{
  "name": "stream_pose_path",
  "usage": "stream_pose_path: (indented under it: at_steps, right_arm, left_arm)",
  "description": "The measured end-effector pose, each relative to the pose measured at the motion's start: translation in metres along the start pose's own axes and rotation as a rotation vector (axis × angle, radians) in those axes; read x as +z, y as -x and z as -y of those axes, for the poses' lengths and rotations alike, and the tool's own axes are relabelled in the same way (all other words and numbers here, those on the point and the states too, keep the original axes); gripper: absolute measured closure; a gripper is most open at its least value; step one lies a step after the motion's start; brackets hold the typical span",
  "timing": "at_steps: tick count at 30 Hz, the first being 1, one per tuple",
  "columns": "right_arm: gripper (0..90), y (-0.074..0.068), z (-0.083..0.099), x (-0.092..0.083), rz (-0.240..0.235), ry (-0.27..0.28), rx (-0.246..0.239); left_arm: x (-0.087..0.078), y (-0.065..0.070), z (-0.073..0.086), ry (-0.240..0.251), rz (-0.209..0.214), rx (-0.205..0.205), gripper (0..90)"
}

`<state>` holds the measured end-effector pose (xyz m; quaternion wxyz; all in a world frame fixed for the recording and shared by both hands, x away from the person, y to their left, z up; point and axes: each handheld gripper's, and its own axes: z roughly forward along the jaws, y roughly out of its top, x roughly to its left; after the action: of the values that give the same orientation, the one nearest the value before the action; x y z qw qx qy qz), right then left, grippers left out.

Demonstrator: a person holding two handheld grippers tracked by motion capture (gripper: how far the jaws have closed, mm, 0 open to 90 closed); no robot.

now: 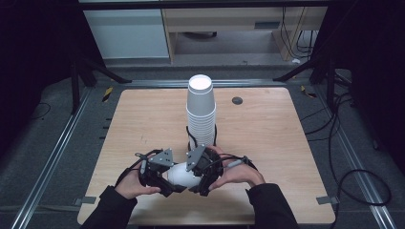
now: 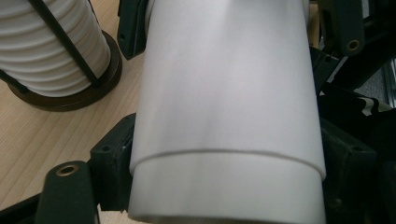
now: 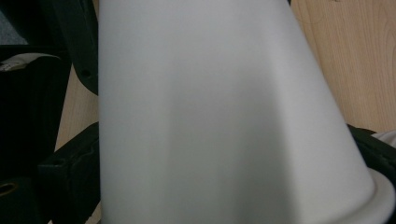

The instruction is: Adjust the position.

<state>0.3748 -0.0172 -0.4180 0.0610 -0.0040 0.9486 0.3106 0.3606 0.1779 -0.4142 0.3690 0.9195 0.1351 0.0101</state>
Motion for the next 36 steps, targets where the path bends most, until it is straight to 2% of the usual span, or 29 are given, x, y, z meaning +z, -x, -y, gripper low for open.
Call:
stream_pose_path:
  at_steps: [5, 11, 14, 18, 24, 30, 35, 36]
  right_arm:
    - [2.1, 0.001, 0.001, -0.008, 0.016, 0.033, 0.028]
    - [1.9, 0.006, 0.006, -0.025, 0.043, 0.107, 0.064]
    - [1.9, 0.009, 0.012, -0.036, 0.062, 0.151, 0.104]
    - [2.1, 0.011, 0.023, -0.048, 0.089, 0.208, 0.147]
    - [2.1, 0.006, 0.047, -0.063, 0.123, 0.295, 0.223]
    - [1.9, 0.002, 0.060, -0.067, 0.148, 0.317, 0.274]
    - [1.8, -0.002, 0.063, -0.069, 0.132, 0.396, 0.312]
    - [1.5, -0.002, 0.064, -0.069, 0.117, 0.413, 0.319]
  left_arm:
    - [-0.002, -0.002, 0.001, 0.002, -0.013, -0.007, 20.9]
    - [-0.005, -0.005, 0.004, 0.012, -0.024, -0.021, 20.9]
    - [-0.008, -0.008, 0.006, 0.024, -0.029, -0.031, 20.8]
    - [-0.013, -0.012, 0.010, 0.065, -0.033, -0.056, 20.8]
    - [-0.020, -0.016, 0.013, 0.129, -0.030, -0.080, 20.7]
    - [-0.023, -0.015, 0.013, 0.190, -0.045, -0.086, 20.7]
    - [-0.026, -0.015, 0.011, 0.241, -0.028, -0.089, 20.6]
    - [-0.026, -0.014, 0.011, 0.249, -0.028, -0.087, 20.6]
